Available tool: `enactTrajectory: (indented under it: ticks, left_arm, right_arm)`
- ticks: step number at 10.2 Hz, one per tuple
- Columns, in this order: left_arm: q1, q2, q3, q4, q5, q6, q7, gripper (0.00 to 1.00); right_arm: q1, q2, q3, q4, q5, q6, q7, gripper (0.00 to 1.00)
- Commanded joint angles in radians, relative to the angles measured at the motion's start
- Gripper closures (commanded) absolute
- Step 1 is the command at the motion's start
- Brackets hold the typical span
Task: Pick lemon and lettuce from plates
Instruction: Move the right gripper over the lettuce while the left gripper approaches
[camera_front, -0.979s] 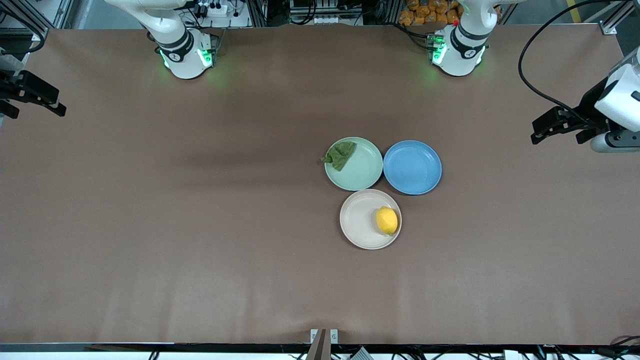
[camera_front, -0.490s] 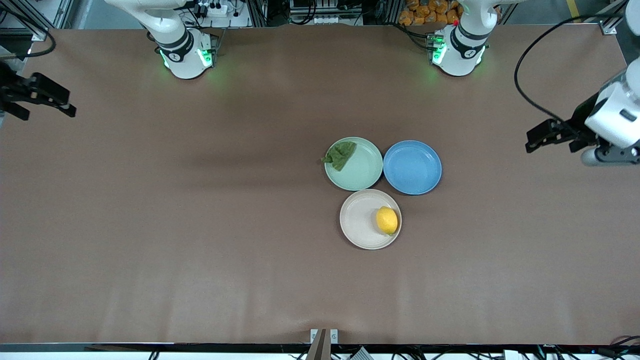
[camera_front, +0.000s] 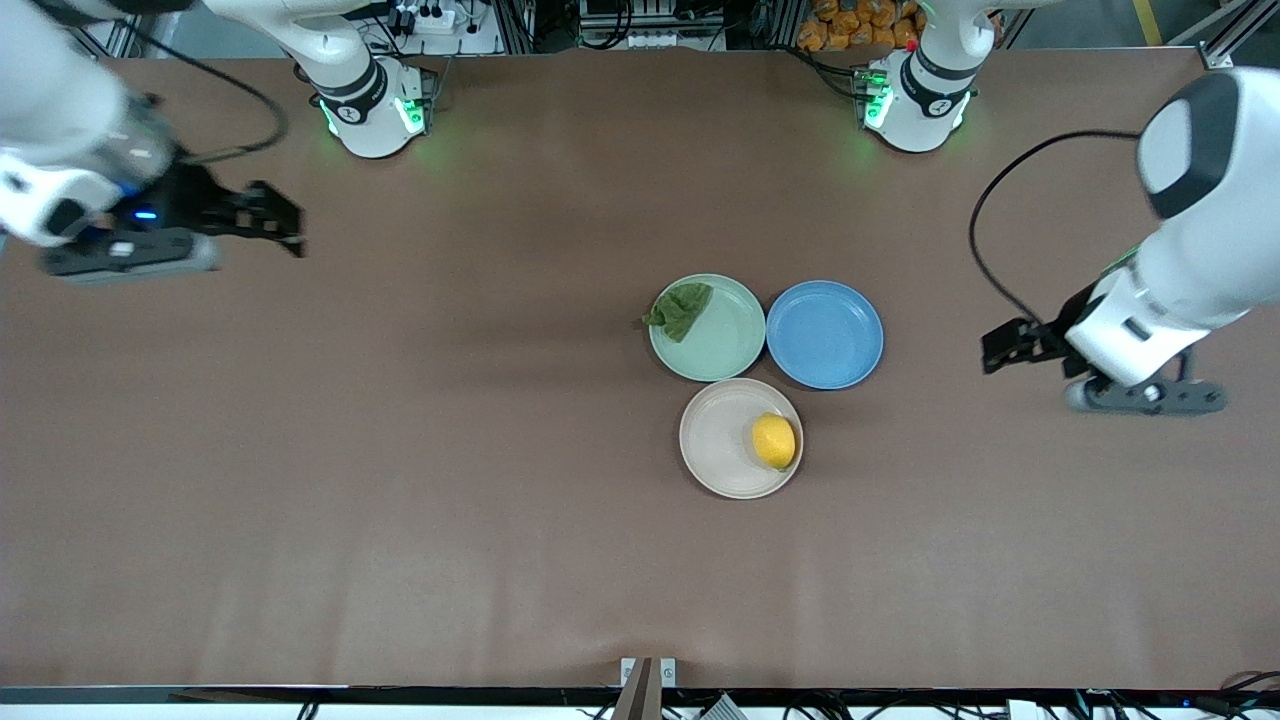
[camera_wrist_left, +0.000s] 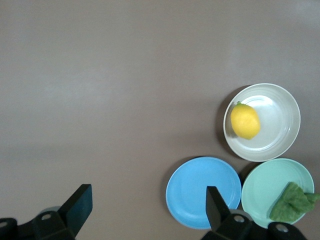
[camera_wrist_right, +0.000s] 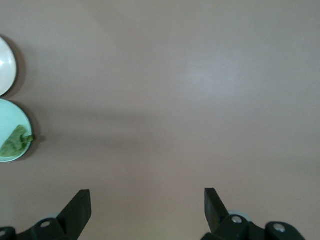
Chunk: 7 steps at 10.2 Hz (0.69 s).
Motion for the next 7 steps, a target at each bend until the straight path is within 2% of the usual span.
enactTrajectory:
  ticks: [1, 4, 7]
  left_arm:
    - [-0.015, 0.101, 0.004, 0.026, -0.029, 0.105, 0.017, 0.00]
    - [-0.035, 0.184, 0.005, 0.026, -0.026, 0.173, 0.016, 0.00]
    - [-0.023, 0.193, 0.010, 0.027, -0.031, 0.214, 0.008, 0.00]
  right_arm:
    - [0.144, 0.081, 0.002, -0.004, -0.016, 0.044, 0.195, 0.00]
    - [0.335, 0.246, 0.002, 0.003, -0.019, 0.231, 0.547, 0.00]
    - [0.491, 0.417, 0.002, 0.023, -0.057, 0.407, 0.840, 0.00]
